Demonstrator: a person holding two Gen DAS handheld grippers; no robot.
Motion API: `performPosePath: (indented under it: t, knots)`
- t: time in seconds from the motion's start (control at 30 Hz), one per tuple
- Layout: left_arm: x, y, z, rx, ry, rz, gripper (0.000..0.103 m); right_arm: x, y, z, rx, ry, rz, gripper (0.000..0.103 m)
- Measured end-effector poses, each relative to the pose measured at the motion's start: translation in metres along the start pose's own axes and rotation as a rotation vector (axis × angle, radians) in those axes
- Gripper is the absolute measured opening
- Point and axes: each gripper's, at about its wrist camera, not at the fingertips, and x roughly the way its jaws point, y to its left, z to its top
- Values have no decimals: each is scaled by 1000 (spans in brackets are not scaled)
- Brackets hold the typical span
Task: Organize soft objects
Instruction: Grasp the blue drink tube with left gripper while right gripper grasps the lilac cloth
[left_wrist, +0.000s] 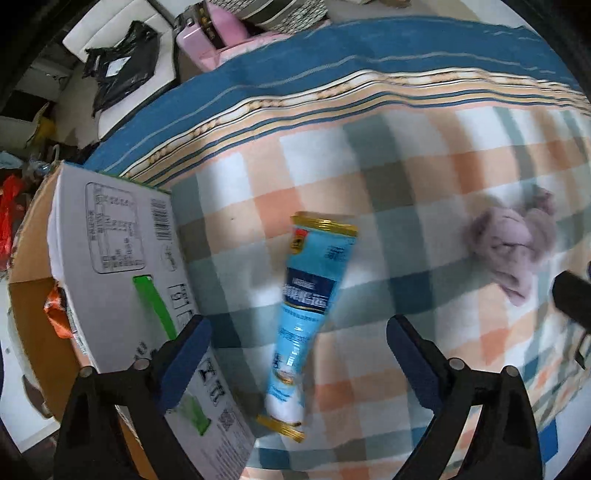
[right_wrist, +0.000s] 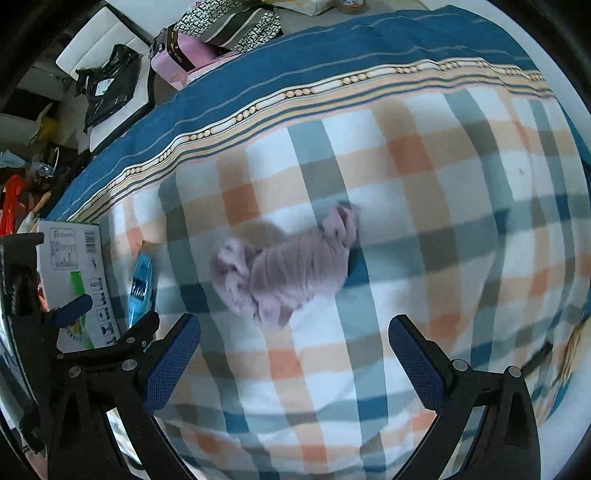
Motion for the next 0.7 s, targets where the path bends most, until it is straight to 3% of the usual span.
performPosePath:
  t: [0.23,0.3,0.5,0.57,0.63,0.7]
  knots:
    - [4,-8,5,28,16,18,97,29,5,23,-10,65,26,103]
    - [1,-12,8,35,16,4,89,39,8,27,-22,83,18,103]
    - [13,-26,13,85,55,4,88,61,11,32,-17,120,8,100]
    - [26,-26,17,76,104,-19,72,64,12,32,-27,118,-22,93]
    - [40,-25,18,54,160,-72,63,64,11,31,-37,115,-50,84]
    - [42,-24,17,40,159,-102,55,64,9,28,-42,117,-60,73]
